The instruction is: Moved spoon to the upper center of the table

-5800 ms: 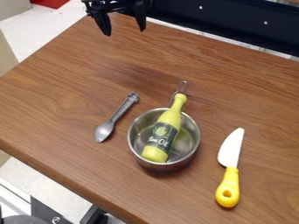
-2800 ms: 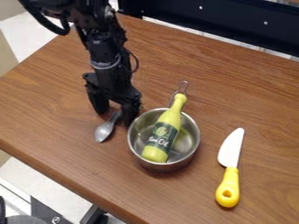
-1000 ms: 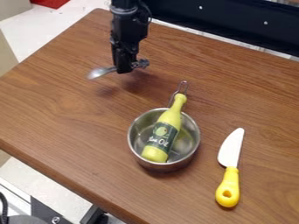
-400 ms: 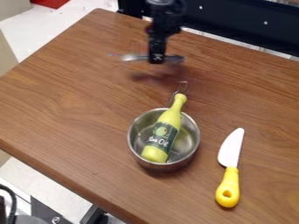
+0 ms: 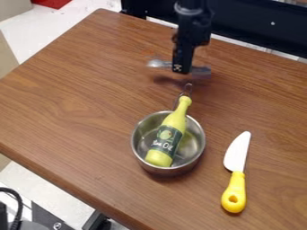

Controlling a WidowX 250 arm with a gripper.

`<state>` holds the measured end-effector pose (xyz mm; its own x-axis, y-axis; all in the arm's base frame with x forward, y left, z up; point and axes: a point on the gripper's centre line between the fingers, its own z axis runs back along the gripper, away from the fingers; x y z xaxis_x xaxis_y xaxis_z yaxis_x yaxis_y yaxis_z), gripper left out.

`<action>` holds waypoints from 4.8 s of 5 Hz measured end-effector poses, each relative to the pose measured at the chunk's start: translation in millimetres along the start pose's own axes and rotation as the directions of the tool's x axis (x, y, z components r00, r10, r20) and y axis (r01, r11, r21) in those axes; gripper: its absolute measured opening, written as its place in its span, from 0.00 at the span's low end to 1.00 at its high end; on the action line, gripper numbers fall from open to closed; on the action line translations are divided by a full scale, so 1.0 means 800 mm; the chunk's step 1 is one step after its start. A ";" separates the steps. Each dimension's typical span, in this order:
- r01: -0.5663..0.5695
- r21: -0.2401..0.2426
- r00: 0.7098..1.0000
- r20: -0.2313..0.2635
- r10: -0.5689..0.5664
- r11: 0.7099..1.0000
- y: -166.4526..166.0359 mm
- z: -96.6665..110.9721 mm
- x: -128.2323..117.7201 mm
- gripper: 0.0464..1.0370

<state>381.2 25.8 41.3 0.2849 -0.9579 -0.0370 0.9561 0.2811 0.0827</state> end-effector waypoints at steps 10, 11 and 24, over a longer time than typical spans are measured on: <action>0.208 -0.031 0.977 0.046 -0.206 0.978 -0.041 -0.026 0.089 0.93; 0.191 -0.029 0.981 0.046 -0.190 0.981 -0.039 -0.026 0.087 0.96; -0.756 -0.015 0.652 0.075 0.754 0.655 -0.043 0.087 -0.148 0.96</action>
<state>309.5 125.5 112.1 0.9018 -0.4172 0.1129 0.4119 0.9087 0.0672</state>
